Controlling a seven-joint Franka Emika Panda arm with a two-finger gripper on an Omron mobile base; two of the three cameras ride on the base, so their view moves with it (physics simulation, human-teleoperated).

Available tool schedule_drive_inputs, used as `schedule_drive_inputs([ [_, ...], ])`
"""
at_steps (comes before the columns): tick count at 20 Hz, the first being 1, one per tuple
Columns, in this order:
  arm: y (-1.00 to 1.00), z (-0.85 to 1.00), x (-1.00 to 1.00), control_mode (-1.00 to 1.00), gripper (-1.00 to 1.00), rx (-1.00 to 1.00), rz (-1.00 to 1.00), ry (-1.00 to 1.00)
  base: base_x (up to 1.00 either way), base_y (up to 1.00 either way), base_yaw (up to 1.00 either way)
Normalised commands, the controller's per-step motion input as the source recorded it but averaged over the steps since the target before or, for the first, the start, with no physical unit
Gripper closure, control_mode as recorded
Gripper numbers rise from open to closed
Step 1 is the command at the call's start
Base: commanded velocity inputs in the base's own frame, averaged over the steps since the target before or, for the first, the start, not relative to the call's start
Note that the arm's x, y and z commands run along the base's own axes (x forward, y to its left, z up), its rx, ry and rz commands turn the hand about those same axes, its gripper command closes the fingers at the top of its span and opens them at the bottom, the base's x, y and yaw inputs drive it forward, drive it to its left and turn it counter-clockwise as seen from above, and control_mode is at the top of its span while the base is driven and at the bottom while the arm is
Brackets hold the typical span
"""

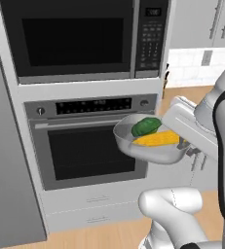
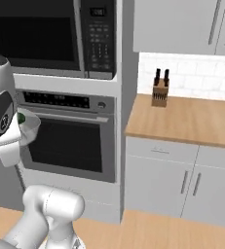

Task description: Take the meat container that has the shrimp and place it on the second highest rack of the freezer. Then take the vegetable container that has the corn and broccoli and place it on the highest rack of the freezer.

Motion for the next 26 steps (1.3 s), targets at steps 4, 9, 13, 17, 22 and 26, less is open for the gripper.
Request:
schedule_drive_inputs([
  [4, 0.00, 0.00, 0.00, 1.00, 1.00, 0.00, 0.00, 0.00, 0.00, 1.00, -0.03],
  [9, 0.00, 0.00, 0.00, 1.00, 1.00, 0.00, 0.00, 0.00, 0.00, 1.00, -0.05],
  [13, 0.00, 0.00, 0.00, 1.00, 1.00, 0.00, 0.00, 0.00, 0.04, 1.00, -0.07],
  [17, 0.00, 0.00, 0.00, 1.00, 1.00, 0.00, 0.00, 0.00, 0.12, 1.00, -0.08],
  [22, 0.00, 0.00, 0.00, 1.00, 1.00, 0.00, 0.00, 0.00, 0.10, 1.00, -0.08],
  [26, 0.00, 0.00, 0.00, 1.00, 1.00, 0.00, 0.00, 0.00, 0.33, 0.90, -0.06],
])
